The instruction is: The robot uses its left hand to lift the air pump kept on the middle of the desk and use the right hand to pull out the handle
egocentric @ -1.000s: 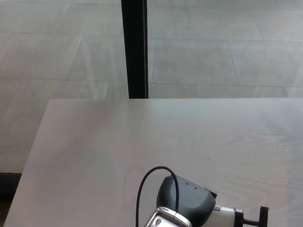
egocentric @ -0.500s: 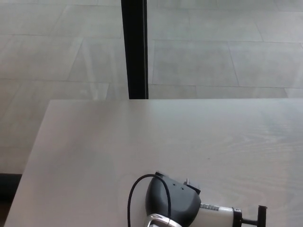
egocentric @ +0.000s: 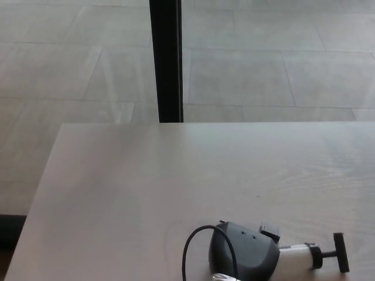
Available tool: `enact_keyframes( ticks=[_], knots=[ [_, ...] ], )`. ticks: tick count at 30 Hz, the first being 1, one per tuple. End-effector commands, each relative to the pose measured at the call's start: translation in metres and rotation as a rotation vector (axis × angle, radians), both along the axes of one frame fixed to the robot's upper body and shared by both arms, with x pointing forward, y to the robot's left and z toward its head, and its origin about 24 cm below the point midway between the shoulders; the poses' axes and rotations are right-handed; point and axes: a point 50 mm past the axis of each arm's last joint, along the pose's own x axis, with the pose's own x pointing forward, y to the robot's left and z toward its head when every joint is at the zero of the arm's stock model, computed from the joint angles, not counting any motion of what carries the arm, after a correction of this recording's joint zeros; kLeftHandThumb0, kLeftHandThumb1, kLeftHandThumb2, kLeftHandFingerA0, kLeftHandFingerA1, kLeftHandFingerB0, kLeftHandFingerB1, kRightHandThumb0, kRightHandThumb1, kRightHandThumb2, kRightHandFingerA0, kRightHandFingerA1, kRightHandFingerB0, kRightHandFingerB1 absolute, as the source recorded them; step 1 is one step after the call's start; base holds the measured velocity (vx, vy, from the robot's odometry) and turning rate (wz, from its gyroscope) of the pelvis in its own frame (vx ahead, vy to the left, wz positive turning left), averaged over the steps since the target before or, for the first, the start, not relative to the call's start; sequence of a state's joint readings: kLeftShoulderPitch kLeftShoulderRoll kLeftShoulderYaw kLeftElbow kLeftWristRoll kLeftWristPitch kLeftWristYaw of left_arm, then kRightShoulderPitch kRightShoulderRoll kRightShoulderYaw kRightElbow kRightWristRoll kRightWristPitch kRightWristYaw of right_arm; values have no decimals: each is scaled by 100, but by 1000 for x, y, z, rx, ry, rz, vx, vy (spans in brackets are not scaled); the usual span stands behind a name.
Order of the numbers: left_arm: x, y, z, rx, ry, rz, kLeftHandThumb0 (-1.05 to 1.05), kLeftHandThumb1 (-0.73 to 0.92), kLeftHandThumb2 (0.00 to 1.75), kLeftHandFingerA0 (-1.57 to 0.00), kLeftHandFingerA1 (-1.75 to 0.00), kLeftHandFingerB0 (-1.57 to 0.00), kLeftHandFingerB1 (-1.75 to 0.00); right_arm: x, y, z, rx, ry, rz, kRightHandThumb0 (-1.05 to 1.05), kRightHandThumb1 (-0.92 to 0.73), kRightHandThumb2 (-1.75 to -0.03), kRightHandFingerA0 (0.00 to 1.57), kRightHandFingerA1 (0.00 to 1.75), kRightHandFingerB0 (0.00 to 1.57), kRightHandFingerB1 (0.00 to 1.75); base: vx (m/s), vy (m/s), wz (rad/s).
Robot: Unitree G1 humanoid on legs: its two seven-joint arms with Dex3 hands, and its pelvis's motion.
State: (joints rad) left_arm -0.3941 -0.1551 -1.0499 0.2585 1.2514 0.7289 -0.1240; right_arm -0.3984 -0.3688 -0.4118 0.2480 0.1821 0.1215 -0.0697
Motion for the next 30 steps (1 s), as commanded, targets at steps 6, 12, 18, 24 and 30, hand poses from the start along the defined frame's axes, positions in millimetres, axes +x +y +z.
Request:
enact_keyframes(
  ticks=[6,12,18,24,30],
  knots=[
    [-6,2,-17,-63,141,-52,-18,62,65,-86,-158,-76,-73,-2,-4,7,-24,-15,-18,-23,-76,-62,68,103,61,52,0,0,0],
    [0,15,-19,-37,125,-9,-24,77,73,-86,-148,-77,-81,-2,-3,5,-22,-6,-17,-21,-75,-62,73,100,59,51,0,0,0],
    [29,41,0,-61,13,33,-29,76,69,-84,-159,-65,-70,-2,1,6,-43,29,29,-28,-74,-61,77,105,60,50,0,0,0],
    [57,64,27,-87,-192,28,-28,78,70,-83,-170,-75,-88,-1,9,4,-84,203,149,-32,-71,-60,77,84,49,43,0,0,0],
    [80,82,58,-182,-328,37,-30,79,78,-85,-175,-74,-128,0,29,-4,-192,371,299,-44,-64,-58,71,70,41,39,0,0,0]
  ],
)
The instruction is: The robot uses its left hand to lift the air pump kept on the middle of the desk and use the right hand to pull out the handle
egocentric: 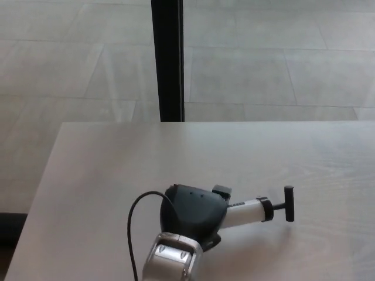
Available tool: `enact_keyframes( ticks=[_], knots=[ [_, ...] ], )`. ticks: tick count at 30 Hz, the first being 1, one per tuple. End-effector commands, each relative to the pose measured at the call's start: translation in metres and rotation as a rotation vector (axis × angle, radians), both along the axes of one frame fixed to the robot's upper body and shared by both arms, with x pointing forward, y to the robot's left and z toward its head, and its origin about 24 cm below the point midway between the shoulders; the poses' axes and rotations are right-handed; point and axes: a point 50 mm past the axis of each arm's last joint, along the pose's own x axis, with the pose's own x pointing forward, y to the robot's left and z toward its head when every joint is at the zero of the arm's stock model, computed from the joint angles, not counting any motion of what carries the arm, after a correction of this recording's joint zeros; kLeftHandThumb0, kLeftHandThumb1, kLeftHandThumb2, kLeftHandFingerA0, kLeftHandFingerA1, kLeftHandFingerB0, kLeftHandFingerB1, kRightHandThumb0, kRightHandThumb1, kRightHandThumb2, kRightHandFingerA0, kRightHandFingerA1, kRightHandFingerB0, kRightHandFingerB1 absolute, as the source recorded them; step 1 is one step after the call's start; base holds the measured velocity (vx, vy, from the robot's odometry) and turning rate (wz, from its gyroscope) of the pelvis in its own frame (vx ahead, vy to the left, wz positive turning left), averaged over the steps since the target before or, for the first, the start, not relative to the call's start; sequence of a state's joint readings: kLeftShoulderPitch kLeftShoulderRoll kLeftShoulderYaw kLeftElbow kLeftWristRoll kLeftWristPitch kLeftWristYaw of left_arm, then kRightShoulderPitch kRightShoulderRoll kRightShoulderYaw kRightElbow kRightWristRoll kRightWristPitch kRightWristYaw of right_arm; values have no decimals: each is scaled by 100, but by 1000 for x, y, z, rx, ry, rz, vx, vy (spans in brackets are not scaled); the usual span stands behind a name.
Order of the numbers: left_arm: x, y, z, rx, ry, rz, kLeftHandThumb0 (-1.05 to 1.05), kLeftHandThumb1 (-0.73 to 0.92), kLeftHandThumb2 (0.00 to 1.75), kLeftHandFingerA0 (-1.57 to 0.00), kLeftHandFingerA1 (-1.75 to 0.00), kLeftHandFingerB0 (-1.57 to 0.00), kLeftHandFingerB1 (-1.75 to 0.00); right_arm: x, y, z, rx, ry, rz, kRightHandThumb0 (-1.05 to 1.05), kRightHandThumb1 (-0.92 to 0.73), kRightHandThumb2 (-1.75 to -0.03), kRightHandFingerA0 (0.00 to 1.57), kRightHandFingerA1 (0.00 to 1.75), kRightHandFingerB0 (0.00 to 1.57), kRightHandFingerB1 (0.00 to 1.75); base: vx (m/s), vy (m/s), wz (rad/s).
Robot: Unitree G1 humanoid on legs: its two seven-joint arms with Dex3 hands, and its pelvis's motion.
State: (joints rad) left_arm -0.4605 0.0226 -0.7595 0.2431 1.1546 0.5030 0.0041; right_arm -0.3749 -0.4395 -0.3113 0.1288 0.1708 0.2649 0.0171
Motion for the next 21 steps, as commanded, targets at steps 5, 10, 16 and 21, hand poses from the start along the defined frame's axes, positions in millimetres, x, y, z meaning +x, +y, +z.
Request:
enact_keyframes(
  ticks=[5,10,16,21],
  knots=[
    [37,23,48,-102,-276,-55,-30,68,83,-94,-167,-86,-87,2,31,-17,-148,298,237,-53,-52,-85,65,74,37,52,0,0,0],
    [38,23,51,-140,-344,-86,-26,58,92,-92,-171,-89,-116,11,52,-20,-159,325,307,-52,-64,-59,64,75,43,39,0,0,0],
    [35,19,51,-187,-342,-101,-25,57,95,-88,-174,-83,-128,22,81,-31,-190,368,372,-52,-62,-59,67,80,45,40,0,0,0],
    [32,19,44,-160,-355,-109,-26,59,87,-89,-172,-85,-118,27,98,-35,-196,362,420,-54,-62,-59,70,100,46,41,0,0,0]
  ],
)
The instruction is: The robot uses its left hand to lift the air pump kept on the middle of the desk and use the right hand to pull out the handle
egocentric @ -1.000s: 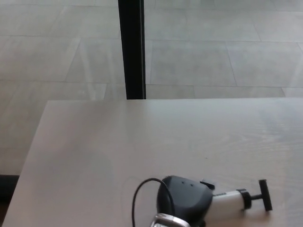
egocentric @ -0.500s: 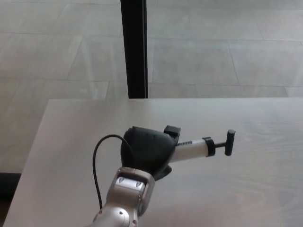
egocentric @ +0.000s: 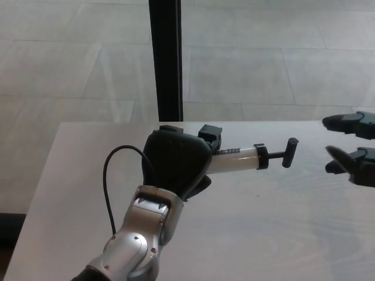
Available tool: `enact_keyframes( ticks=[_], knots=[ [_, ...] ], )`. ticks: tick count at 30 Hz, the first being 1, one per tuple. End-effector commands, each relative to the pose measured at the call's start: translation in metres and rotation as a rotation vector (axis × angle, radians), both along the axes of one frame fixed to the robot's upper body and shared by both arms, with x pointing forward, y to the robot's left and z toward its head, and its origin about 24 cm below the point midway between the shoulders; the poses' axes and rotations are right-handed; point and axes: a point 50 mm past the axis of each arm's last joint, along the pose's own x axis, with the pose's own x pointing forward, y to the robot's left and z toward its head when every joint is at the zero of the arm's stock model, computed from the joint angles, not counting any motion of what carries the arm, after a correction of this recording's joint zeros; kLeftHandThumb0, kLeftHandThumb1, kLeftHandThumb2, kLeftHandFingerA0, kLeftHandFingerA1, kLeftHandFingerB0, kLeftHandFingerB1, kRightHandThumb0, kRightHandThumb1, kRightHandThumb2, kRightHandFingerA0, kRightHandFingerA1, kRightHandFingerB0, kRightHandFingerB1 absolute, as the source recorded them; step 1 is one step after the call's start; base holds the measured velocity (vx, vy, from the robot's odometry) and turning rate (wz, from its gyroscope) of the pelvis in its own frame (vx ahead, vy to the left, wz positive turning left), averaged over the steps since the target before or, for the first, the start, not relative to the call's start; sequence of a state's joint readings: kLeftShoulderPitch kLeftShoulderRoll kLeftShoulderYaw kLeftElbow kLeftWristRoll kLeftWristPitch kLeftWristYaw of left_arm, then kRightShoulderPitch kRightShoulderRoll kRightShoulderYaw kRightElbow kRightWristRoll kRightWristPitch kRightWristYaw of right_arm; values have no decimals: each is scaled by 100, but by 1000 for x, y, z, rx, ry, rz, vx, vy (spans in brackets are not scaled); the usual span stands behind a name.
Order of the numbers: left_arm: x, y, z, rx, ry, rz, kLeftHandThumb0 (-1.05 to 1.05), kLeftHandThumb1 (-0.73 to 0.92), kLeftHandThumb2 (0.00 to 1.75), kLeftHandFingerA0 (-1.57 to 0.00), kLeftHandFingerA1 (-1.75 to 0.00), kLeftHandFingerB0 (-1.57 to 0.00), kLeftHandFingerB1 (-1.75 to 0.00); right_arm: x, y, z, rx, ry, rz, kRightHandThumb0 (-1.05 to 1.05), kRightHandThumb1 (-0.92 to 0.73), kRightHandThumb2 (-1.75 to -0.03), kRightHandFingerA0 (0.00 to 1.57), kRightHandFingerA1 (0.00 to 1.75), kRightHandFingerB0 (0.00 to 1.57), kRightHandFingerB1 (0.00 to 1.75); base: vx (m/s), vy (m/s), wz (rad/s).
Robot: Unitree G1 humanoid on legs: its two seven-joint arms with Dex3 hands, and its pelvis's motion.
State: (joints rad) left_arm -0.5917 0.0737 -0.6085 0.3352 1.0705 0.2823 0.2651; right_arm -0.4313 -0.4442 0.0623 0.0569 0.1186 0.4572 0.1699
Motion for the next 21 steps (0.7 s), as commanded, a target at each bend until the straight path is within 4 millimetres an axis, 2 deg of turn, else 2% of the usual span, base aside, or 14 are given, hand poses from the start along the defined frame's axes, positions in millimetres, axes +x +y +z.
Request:
enact_keyframes(
  ticks=[1,2,3,5,6,9,10,11,13,14,15,16,18,21],
  knots=[
    [-3,-1,0,-28,-69,-47,-26,59,87,-90,-170,-87,-112,6,15,-7,-33,46,40,-62,-50,-90,73,96,39,55,0,0,0],
    [-4,-1,-1,-27,-69,-49,-28,60,87,-91,-170,-86,-117,7,17,-8,-36,45,40,-59,-50,-90,71,99,38,55,0,0,0],
    [-4,-1,-3,-30,-69,-52,-27,58,90,-92,-171,-85,-122,8,18,-8,-33,42,40,-54,-62,-60,69,113,45,42,0,0,0],
    [-5,-2,-5,-34,-51,-56,-26,58,90,-92,-172,-84,-118,10,21,-9,-23,37,40,-53,-61,-58,71,113,47,42,0,0,0],
    [-6,-2,-6,-24,-62,-60,-27,60,89,-92,-170,-85,-120,12,22,-10,-21,32,34,-53,-62,-58,71,101,48,43,0,0,0],
    [-9,-5,-7,-65,-34,-72,-26,64,85,-90,-170,-81,-122,15,27,-13,-12,27,22,-51,-62,-58,78,96,51,44,0,0,0],
    [-9,-7,-6,-84,-16,-74,-25,64,86,-87,-171,-77,-127,16,28,-14,-15,25,23,-49,-62,-59,80,113,52,45,0,0,0],
    [-10,-8,-5,-88,-12,-77,-20,62,86,-98,-168,-78,-127,16,29,-15,-18,24,26,-48,-62,-59,82,116,51,45,0,0,0],
    [-10,-8,-5,-89,-17,-83,-20,62,86,-98,-168,-78,-127,17,29,-16,-17,22,29,-48,-62,-59,82,116,51,45,0,0,0],
    [-11,-9,-4,-91,-19,-79,-25,65,84,-88,-172,-76,-135,18,30,-18,-10,23,22,-48,-62,-58,83,118,53,45,0,0,0],
    [-11,-9,-4,-88,-11,-75,-27,70,79,-86,-169,-77,-132,18,30,-18,-8,20,20,-48,-61,-58,84,117,54,46,0,0,0],
    [-11,-9,-5,-85,1,-70,-26,67,81,-87,-173,-77,-140,17,29,-18,-8,8,16,-45,-61,-58,86,93,54,46,0,0,0],
    [-11,-7,-6,-71,2,-69,-25,65,85,-86,-174,-75,-142,16,29,-18,-20,-4,1,-45,-61,-58,87,91,56,46,0,0,0],
    [-12,-6,-7,-41,-15,-71,-25,62,86,-87,-170,-80,-123,15,28,-17,-30,-26,-24,-37,-63,-60,90,84,58,47,0,0,0]
  ],
)
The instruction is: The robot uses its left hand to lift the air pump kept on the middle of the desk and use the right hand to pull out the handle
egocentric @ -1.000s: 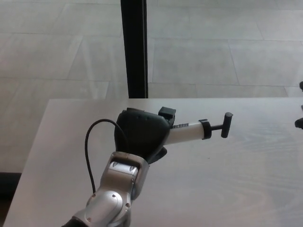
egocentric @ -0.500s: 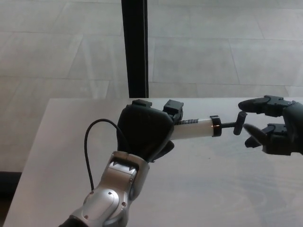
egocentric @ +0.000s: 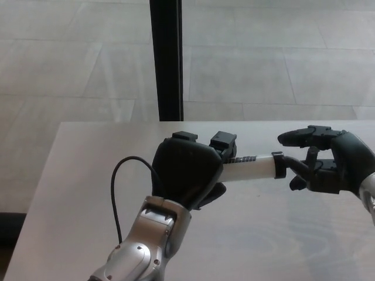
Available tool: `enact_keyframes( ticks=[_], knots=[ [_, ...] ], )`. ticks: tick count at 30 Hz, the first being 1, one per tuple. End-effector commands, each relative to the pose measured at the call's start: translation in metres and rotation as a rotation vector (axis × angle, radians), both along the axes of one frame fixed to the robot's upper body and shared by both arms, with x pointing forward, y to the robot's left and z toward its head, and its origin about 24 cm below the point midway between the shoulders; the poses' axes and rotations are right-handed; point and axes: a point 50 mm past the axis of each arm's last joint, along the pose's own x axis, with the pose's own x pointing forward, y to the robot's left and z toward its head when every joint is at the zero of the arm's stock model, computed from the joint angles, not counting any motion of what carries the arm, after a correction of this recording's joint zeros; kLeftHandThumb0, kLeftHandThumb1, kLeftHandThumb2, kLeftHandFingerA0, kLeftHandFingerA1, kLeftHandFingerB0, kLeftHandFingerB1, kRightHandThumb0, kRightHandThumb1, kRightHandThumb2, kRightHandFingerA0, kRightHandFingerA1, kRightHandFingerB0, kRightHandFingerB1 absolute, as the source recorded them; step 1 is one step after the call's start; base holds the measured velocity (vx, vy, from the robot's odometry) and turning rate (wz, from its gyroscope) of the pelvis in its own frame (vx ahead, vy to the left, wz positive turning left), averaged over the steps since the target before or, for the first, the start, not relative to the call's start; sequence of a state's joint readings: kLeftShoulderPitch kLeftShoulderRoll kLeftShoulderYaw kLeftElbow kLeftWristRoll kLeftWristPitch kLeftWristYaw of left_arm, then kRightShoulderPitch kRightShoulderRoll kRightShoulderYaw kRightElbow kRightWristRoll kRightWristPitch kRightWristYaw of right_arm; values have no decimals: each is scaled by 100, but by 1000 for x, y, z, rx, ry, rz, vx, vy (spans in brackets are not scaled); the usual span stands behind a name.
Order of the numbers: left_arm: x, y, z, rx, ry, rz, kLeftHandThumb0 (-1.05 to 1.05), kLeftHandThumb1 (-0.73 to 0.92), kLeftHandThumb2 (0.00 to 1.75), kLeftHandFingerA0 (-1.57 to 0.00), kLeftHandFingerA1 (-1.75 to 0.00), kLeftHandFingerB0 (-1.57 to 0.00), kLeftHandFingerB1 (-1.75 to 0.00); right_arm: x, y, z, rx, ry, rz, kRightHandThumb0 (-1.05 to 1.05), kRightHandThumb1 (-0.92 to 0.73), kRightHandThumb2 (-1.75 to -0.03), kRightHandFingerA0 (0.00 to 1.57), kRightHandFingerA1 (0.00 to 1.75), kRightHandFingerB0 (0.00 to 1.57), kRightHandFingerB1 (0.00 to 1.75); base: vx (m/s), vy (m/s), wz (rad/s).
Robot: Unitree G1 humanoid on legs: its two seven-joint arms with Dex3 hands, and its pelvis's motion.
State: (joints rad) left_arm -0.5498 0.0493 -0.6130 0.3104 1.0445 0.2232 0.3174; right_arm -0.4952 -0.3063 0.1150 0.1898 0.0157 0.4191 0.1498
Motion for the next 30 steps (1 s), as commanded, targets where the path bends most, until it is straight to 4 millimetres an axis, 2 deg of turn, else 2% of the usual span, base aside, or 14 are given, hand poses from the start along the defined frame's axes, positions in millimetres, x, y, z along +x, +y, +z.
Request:
enact_keyframes(
  ticks=[1,4,5,9,10,11,14,15,21,22,23,24,26,30],
  knots=[
    [-1,4,-2,28,-13,1,-27,64,84,-88,-167,-82,-113,0,-3,4,-35,-70,-53,-34,-65,-59,91,84,60,48,0,0,0],
    [0,5,-2,-8,-59,-18,-21,55,92,-97,-164,-87,-121,-1,-6,4,-28,-109,-62,-18,-69,-64,93,92,71,60,0,0,0],
    [0,4,-2,-8,-55,-16,-22,56,95,-90,-165,-85,-109,-1,-6,3,-25,-122,-59,-17,-68,-68,92,104,77,67,0,0,0],
    [3,6,1,-13,-22,2,-24,62,94,-86,-173,-75,-144,0,-7,3,-1,-157,-46,-14,-66,-81,85,155,86,96,0,0,0],
    [4,6,2,-9,-30,1,-17,60,97,-100,-174,-79,-137,0,-7,3,1,-159,-48,-15,-67,-82,86,162,85,106,0,0,0],
    [4,7,2,15,-45,13,-26,65,94,-90,-175,-78,-132,0,-7,3,8,-170,-42,-13,-67,-89,81,166,80,132,0,0,0],
    [4,9,2,4,-56,11,-18,55,102,-106,-167,-89,-131,0,-7,2,1,-176,-38,-13,-65,-92,82,171,78,148,0,0,0],
    [4,9,2,10,-50,11,-24,57,100,-88,-173,-81,-126,-1,-7,1,-25,-179,-32,-14,-61,-97,85,172,78,153,0,0,0],
    [6,8,7,-24,-59,20,-23,52,106,-88,-175,-81,-135,-3,-6,-5,-40,-153,-35,-14,-59,-96,87,175,78,153,0,0,0],
    [7,7,9,-26,-69,21,-18,49,106,-102,-173,-85,-137,-3,-6,-6,-46,-155,-30,-15,-59,-95,87,172,80,149,0,0,0],
    [7,7,11,-43,-66,22,-31,51,112,-119,-136,-94,-118,-4,-5,-8,-55,-157,-25,-14,-57,-97,87,171,80,149,0,0,0],
    [8,7,12,-43,-62,21,-18,56,105,-103,-175,-75,-143,-4,-5,-9,-54,-158,-26,-13,-55,-102,87,170,81,149,0,0,0],
    [9,6,16,-99,-32,27,-22,54,104,-85,-175,-74,-153,-4,-5,-12,-50,-154,-28,-13,-52,-108,86,170,80,152,0,0,0],
    [11,8,21,-109,-4,45,-23,63,93,-80,-175,-69,-146,-4,-7,-14,-59,-149,-36,-15,-55,-100,86,172,79,154,0,0,0]
  ],
)
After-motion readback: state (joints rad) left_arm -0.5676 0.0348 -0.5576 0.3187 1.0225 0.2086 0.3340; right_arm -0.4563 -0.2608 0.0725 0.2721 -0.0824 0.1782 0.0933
